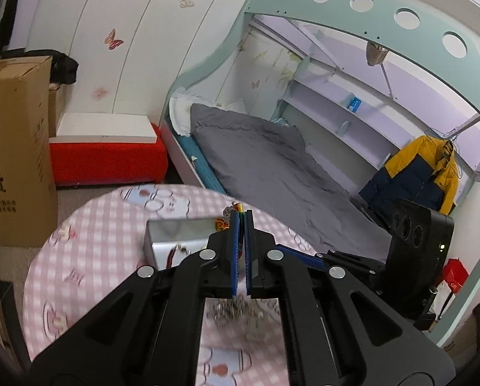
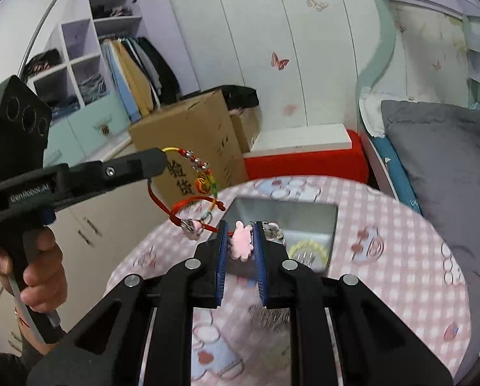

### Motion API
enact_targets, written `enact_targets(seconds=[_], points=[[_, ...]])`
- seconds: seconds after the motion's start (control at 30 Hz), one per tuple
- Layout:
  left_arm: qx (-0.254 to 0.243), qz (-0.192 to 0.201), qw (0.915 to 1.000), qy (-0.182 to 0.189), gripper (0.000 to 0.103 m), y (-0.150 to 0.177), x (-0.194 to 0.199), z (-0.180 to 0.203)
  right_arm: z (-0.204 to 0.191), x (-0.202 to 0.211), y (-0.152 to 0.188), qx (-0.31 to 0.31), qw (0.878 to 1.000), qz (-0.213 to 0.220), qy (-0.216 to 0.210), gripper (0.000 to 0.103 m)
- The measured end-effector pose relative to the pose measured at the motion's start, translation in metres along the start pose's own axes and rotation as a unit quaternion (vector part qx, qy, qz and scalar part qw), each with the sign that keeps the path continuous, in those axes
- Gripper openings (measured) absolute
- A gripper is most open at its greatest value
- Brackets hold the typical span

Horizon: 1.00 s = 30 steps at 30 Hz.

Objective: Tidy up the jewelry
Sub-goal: 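Lower both held items into the metal box and open both grippers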

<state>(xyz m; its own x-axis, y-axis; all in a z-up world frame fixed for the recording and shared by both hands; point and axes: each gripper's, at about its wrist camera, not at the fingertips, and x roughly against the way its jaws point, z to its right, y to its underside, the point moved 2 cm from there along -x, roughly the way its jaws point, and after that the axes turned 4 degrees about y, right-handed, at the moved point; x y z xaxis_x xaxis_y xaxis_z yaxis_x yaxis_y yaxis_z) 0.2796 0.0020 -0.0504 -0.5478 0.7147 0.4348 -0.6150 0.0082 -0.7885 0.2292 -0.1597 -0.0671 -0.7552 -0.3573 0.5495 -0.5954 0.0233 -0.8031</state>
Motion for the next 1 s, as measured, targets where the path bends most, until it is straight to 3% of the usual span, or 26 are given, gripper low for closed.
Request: enact_targets(seconds=[0.17, 0.43, 0.6, 0.7, 0.83, 1.0], points=[[0.003, -0.025, 0.9997, -0.006, 0.003, -0.008, -0.035, -0.01, 0.019, -0.024, -0.006, -0.016, 1.0, -0.014, 0.002, 0.014], [0.025, -0.095, 0.9945, -0.038, 0.003, 0.019, -0.088, -0.034, 0.04, -0.057, 0.012, -0.038, 0.997, -0.059, 0.015, 0.014], [0.035, -0.117, 0.9914, -0.046, 0.004, 0.027, -0.097, -0.042, 0.047, -0.057, 0.017, -0.046, 0.997, -0.063, 0.022, 0.018], [0.03, -0.122, 0.9905, -0.056, 0.004, 0.028, -0.096, -0.04, 0.048, -0.05, 0.019, -0.048, 0.997, -0.057, 0.026, 0.027], [0.025, -0.123, 0.9903, -0.06, 0.004, 0.03, -0.091, -0.037, 0.05, -0.036, 0.02, -0.05, 0.997, -0.045, 0.03, 0.032], [0.013, -0.13, 0.9879, -0.084, 0.004, 0.034, -0.089, -0.034, 0.051, -0.02, 0.022, -0.054, 0.997, -0.037, 0.033, 0.035]])
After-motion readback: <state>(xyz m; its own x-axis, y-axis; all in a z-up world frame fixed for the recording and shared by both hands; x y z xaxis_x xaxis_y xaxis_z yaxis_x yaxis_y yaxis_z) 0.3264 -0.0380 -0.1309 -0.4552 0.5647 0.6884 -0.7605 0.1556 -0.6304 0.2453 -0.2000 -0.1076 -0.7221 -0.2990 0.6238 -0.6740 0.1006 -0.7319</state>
